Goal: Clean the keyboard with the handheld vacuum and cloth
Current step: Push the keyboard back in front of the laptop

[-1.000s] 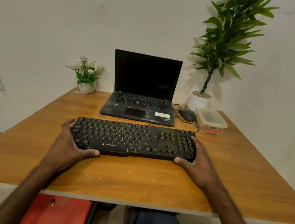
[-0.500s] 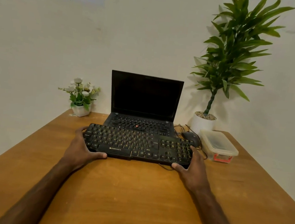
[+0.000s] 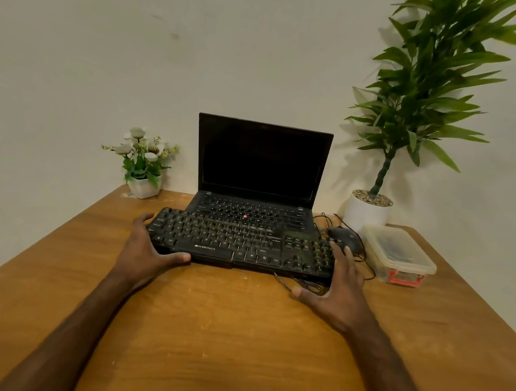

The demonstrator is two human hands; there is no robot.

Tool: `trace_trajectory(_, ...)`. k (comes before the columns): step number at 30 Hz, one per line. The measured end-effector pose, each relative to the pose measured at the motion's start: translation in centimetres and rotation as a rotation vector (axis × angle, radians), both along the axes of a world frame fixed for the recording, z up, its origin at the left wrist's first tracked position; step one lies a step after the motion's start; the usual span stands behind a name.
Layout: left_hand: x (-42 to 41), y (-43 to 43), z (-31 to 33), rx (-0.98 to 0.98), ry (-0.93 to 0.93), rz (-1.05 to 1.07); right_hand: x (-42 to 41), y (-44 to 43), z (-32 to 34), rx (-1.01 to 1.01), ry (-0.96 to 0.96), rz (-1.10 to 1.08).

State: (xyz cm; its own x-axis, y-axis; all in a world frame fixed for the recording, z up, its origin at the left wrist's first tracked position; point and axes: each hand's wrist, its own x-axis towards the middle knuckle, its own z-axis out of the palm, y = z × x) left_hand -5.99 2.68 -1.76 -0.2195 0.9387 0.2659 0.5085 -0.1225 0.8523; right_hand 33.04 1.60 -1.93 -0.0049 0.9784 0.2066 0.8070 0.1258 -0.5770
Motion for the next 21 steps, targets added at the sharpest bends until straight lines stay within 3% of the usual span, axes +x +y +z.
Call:
trace_trajectory(8,-0.2,0.1,-0.2,0.018,0.025,0.021,-0.2,1.1,-0.2,0.239,0.077,-0.061)
trace_trajectory(14,-0.3,0.2,-0.5,-0.021,0.119,0.052,-0.1,1.1,-0.3,0.049,-0.034,0.010)
trace_trajectory(21,-0.2,0.9,-0.3,-0.007,0.135,0.035,-0.7,2.0,0.0,0.134,-0.100,-0.119)
